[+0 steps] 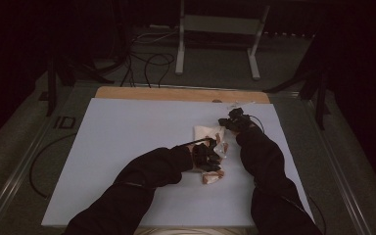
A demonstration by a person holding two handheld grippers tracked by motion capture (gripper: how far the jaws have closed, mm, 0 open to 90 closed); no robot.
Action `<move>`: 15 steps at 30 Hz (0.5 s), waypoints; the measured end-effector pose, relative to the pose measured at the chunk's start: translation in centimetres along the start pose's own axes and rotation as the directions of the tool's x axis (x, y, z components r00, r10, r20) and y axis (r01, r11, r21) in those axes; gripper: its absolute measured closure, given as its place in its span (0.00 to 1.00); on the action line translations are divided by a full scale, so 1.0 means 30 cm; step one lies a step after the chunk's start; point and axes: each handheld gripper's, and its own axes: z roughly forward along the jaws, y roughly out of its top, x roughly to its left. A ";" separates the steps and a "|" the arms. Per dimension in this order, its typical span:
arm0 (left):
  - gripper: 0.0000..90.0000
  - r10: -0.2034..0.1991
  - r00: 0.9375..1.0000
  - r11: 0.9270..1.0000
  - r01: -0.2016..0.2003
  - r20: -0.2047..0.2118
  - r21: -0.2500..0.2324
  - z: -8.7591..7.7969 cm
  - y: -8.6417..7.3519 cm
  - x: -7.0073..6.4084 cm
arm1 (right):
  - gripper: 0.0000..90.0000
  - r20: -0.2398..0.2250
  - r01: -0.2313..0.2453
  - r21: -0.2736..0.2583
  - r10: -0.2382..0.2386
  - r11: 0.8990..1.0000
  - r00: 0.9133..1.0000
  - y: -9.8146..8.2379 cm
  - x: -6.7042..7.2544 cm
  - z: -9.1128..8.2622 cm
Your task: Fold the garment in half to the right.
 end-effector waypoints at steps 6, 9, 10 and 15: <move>0.65 -0.013 1.000 0.999 0.014 0.020 -0.048 -0.011 0.003 -0.012 | 0.76 -0.005 -0.037 0.004 0.037 0.999 0.999 -0.012 -0.009 -0.006; 0.58 -0.014 1.000 0.998 0.015 0.012 -0.057 -0.024 0.005 -0.019 | 0.67 -0.016 -0.040 0.024 0.040 0.999 0.999 -0.010 -0.011 -0.009; 0.54 -0.020 1.000 0.997 0.020 0.003 -0.071 -0.044 0.003 -0.026 | 0.58 -0.010 -0.041 0.029 0.042 0.999 0.999 -0.008 -0.013 -0.013; 0.45 -0.041 0.999 0.994 0.040 -0.001 -0.101 -0.083 -0.012 -0.031 | 0.48 -0.015 -0.076 0.019 0.077 0.997 0.997 0.002 -0.021 -0.024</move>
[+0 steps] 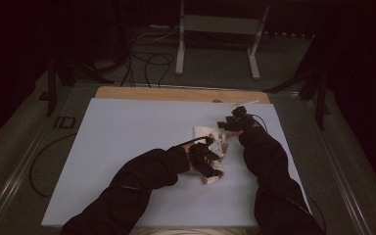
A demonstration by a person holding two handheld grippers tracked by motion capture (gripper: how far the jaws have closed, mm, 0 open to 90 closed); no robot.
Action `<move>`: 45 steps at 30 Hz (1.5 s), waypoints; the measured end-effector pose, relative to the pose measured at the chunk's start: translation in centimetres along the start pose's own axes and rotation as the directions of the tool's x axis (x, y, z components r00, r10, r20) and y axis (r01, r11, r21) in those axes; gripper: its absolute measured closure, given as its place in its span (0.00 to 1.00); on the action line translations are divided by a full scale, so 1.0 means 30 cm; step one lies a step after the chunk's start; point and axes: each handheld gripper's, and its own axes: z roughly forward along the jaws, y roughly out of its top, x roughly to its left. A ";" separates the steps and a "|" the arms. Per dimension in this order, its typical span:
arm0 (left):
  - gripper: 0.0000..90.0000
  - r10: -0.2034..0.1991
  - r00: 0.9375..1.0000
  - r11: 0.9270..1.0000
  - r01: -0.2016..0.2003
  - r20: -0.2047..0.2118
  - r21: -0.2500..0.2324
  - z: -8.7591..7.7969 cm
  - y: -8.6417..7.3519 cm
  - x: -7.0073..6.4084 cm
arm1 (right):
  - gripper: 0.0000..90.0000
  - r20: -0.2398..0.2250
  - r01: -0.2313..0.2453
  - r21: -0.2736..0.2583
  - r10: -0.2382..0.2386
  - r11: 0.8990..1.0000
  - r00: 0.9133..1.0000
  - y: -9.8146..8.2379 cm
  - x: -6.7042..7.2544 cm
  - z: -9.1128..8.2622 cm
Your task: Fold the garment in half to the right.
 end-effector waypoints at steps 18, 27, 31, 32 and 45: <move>0.00 -0.161 0.986 0.978 0.156 -0.030 -0.136 -0.199 -0.124 0.020 | 0.41 -0.053 0.054 -0.030 -0.055 0.998 0.997 0.064 0.120 -0.101; 0.00 -0.227 0.971 0.968 0.217 -0.075 -0.127 -0.253 -0.269 -0.024 | 0.43 -0.092 0.121 0.009 -0.119 0.993 0.989 0.044 0.230 -0.087; 0.00 -0.277 0.955 0.955 0.260 -0.108 -0.144 -0.269 -0.337 -0.039 | 0.43 -0.071 0.165 0.043 -0.162 0.985 0.984 0.030 0.260 -0.067; 0.00 -0.277 0.955 0.955 0.260 -0.108 -0.144 -0.269 -0.337 -0.039 | 0.44 -0.068 0.169 0.053 -0.165 0.984 0.984 0.028 0.264 -0.061; 0.00 -0.384 0.910 0.915 0.353 -0.156 -0.197 -0.328 -0.512 -0.099 | 0.95 0.036 0.192 0.092 -0.196 0.977 0.980 0.004 0.262 -0.083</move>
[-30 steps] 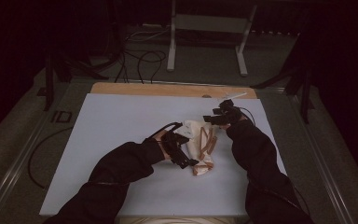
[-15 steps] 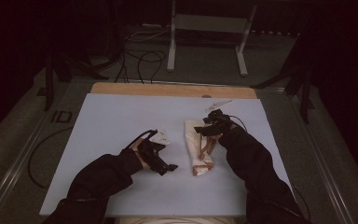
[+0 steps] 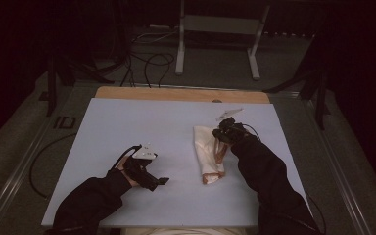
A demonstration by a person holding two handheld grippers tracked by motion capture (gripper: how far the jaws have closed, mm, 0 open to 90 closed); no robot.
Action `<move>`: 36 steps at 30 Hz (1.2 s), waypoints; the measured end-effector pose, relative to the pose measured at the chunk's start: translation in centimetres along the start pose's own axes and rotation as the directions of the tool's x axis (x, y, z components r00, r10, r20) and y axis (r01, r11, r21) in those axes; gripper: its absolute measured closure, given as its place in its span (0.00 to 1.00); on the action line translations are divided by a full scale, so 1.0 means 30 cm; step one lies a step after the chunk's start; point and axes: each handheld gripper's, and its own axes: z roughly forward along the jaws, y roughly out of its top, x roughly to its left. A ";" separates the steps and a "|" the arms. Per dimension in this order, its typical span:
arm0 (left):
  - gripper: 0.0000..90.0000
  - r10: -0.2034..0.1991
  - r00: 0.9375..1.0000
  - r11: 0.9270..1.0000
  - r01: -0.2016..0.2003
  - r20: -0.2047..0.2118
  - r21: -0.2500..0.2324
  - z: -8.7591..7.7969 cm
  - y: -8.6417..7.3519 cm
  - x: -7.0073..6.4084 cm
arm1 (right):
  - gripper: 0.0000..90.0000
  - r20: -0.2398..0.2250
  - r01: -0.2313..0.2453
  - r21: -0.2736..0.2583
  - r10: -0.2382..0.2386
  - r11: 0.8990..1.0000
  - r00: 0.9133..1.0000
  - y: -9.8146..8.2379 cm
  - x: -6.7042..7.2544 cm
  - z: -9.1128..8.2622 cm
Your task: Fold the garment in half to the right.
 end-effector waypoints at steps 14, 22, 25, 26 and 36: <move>0.00 -0.043 0.998 0.991 0.036 -0.053 -0.129 -0.072 -0.062 0.023 | 0.96 0.042 -0.060 -0.054 0.062 0.997 0.997 -0.098 -0.058 -0.091; 0.00 -0.076 0.994 0.988 0.064 -0.084 -0.138 -0.092 -0.102 0.037 | 0.96 0.043 -0.099 -0.050 0.101 0.994 0.994 -0.168 -0.086 -0.091; 0.00 -0.083 0.992 0.987 0.069 -0.091 -0.142 -0.098 -0.112 0.040 | 0.94 0.044 -0.127 -0.047 0.130 0.991 0.991 -0.195 -0.099 -0.087; 0.00 -0.086 0.992 0.987 0.072 -0.094 -0.144 -0.099 -0.114 0.039 | 0.94 0.045 -0.137 -0.048 0.140 0.989 0.989 -0.206 -0.103 -0.086; 0.00 -0.095 0.986 0.985 0.073 -0.136 -0.158 -0.118 -0.139 0.036 | 0.87 0.032 -0.184 -0.021 0.185 0.983 0.982 -0.272 -0.112 -0.073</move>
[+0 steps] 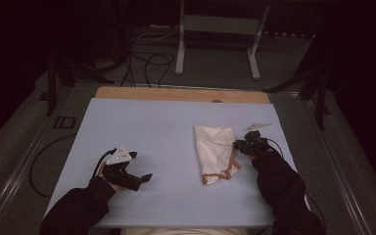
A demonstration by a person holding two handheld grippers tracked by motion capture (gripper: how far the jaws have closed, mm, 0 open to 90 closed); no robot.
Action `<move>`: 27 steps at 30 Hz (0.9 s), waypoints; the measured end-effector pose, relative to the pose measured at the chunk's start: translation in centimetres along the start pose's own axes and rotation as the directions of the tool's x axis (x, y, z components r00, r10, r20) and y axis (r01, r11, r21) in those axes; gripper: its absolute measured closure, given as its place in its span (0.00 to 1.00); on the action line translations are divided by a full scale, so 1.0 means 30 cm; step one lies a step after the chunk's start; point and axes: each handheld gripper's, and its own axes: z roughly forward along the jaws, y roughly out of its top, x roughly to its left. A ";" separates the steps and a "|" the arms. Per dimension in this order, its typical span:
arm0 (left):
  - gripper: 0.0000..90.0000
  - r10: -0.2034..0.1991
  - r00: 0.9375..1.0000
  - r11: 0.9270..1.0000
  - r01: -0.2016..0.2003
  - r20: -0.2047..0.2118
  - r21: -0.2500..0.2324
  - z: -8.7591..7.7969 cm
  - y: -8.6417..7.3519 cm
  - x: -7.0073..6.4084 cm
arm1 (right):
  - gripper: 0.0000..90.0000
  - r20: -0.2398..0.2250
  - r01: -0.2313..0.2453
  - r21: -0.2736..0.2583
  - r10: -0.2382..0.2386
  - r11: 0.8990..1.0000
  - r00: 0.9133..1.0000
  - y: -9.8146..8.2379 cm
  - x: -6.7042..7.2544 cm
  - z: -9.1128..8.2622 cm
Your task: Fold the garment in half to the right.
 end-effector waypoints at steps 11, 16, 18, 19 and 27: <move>0.00 0.001 1.000 1.000 -0.001 -0.012 0.000 -0.021 -0.031 0.004 | 0.82 -0.010 -0.026 0.038 0.026 0.999 1.000 -0.041 -0.010 0.026; 0.00 -0.010 1.000 1.000 0.009 -0.026 -0.015 -0.037 -0.046 0.012 | 0.58 -0.009 -0.038 0.008 0.038 0.999 0.999 -0.017 -0.016 -0.001; 0.00 -0.003 1.000 1.000 0.003 -0.024 -0.012 -0.045 -0.055 0.015 | 0.51 -0.006 -0.037 -0.011 0.037 0.999 0.999 -0.004 -0.020 -0.015; 0.00 -0.003 1.000 1.000 0.003 -0.024 -0.012 -0.045 -0.055 0.015 | 0.51 -0.006 -0.037 -0.011 0.037 0.999 0.999 -0.004 -0.020 -0.015; 0.00 0.009 1.000 1.000 -0.009 0.009 0.002 -0.087 -0.097 0.037 | 0.26 -0.032 -0.059 -0.066 0.057 0.996 0.998 0.059 -0.037 -0.049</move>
